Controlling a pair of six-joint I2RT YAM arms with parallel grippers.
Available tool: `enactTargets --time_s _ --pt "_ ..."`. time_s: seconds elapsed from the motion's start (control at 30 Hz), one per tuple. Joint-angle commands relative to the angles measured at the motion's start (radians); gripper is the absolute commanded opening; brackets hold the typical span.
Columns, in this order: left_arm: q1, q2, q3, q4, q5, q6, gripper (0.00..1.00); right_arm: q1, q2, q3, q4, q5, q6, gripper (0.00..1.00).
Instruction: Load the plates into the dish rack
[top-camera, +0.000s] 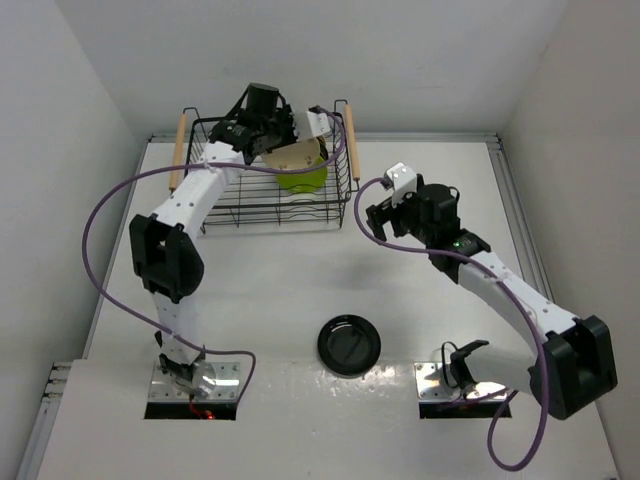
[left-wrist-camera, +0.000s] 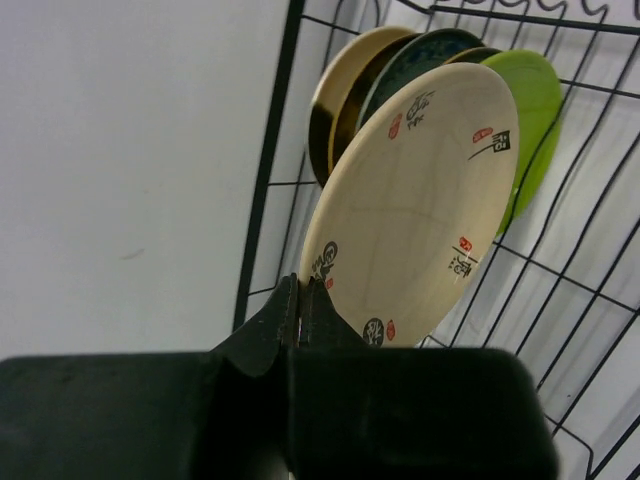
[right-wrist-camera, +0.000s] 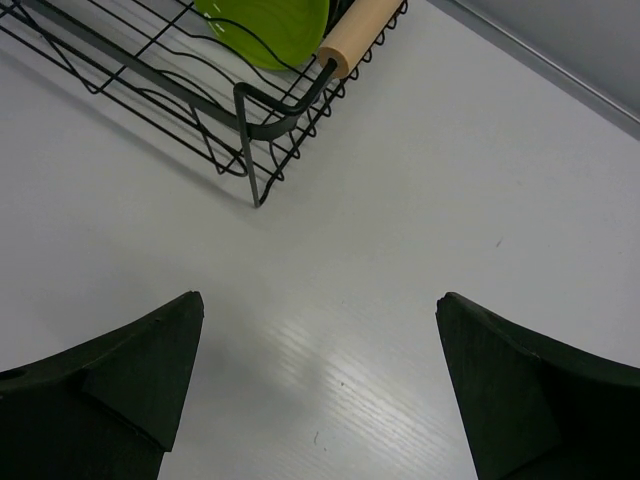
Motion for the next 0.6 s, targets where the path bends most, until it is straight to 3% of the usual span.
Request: enactTargets --time_s 0.0,0.3,0.57 --pt "0.000 -0.005 0.041 0.037 0.103 -0.009 0.00 -0.025 0.035 0.060 0.064 -0.078 0.013 0.98" --pt "-0.001 0.095 0.020 0.130 0.107 -0.085 0.00 -0.048 0.058 0.076 0.041 -0.112 0.025 0.98" --pt "-0.012 0.108 -0.052 0.176 0.069 -0.076 0.00 -0.050 -0.025 0.024 0.031 -0.081 0.028 0.98"
